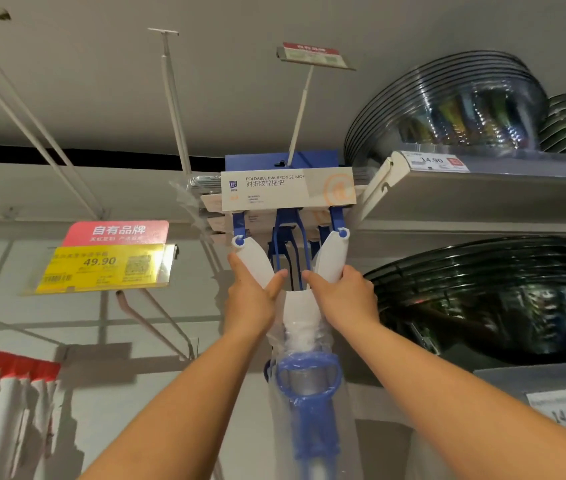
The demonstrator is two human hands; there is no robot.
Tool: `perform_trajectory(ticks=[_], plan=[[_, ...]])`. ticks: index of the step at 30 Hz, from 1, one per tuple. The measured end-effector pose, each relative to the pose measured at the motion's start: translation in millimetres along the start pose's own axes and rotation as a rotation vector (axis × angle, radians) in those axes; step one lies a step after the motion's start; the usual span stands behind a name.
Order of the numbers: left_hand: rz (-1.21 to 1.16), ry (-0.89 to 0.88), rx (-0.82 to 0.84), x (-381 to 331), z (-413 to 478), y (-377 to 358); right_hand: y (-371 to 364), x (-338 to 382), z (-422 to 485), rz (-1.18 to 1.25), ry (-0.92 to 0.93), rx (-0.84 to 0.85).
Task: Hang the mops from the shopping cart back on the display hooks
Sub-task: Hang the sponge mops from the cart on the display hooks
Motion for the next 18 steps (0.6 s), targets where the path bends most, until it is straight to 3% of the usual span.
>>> perform_trajectory(ticks=[4,9,18], plan=[[0.004,-0.039,0.024,-3,-18,8,7,-5,-8,0.018,0.015,0.067],[0.310,-0.146,0.068,-17,-46,27,21,-15,-29,-0.087,0.082,0.119],[0.767,-0.075,0.414,-33,-95,54,42,-7,-92,-0.767,0.371,0.236]])
Point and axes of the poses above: each hand's wrist, its own z-axis towards the middle knuckle, its own y-axis out of the back of the hand, x = y × z, the point moved 5 cm from there along z, towards the middle knuckle, and after that the axes turned 12 degrees about -y, right-handed, at the moved point
